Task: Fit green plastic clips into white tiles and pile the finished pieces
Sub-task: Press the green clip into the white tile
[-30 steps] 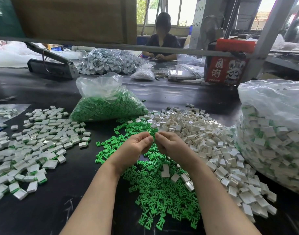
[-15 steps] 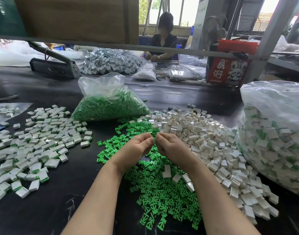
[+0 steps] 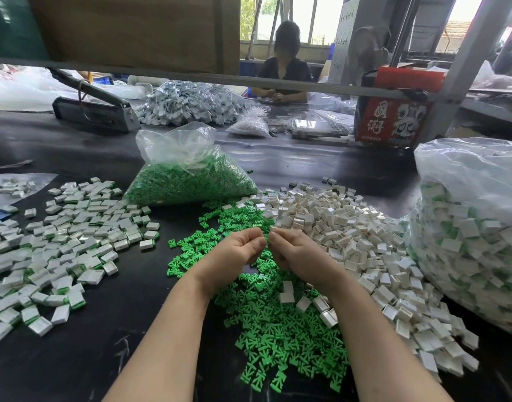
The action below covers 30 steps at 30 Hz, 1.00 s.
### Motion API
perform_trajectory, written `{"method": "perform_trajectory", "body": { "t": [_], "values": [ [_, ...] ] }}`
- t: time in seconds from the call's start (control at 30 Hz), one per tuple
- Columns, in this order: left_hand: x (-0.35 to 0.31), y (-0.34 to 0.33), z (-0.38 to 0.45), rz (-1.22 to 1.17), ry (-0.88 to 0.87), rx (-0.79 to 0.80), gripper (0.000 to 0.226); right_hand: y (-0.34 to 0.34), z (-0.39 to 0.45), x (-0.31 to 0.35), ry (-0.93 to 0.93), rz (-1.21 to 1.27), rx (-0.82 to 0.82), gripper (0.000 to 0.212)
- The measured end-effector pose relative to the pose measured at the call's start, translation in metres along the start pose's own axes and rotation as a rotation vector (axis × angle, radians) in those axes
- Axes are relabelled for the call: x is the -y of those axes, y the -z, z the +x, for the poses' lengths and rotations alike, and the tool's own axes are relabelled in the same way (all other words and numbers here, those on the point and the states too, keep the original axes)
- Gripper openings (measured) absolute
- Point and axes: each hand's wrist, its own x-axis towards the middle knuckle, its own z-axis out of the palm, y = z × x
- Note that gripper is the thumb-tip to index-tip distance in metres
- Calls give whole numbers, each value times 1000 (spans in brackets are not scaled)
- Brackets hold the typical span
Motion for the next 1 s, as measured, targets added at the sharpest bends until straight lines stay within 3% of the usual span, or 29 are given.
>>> {"method": "perform_trajectory", "body": {
  "t": [0.17, 0.33, 0.57, 0.87, 1.0],
  "values": [
    [-1, 2, 0, -68, -18, 25, 32, 4, -5, 3, -33, 257, 64, 36],
    [-2, 0, -1, -85, -32, 37, 19, 3, -5, 4, -36, 226, 15, 35],
    [4, 0, 3, -74, 5, 9, 21, -6, 5, -2, -10, 13, -118, 34],
    [10, 0, 3, -8, 17, 19, 20, -3, 4, -4, -53, 86, -43, 33],
    [10, 1, 4, -27, 26, 16, 22, -4, 4, -2, -62, -18, -67, 38]
  ]
}}
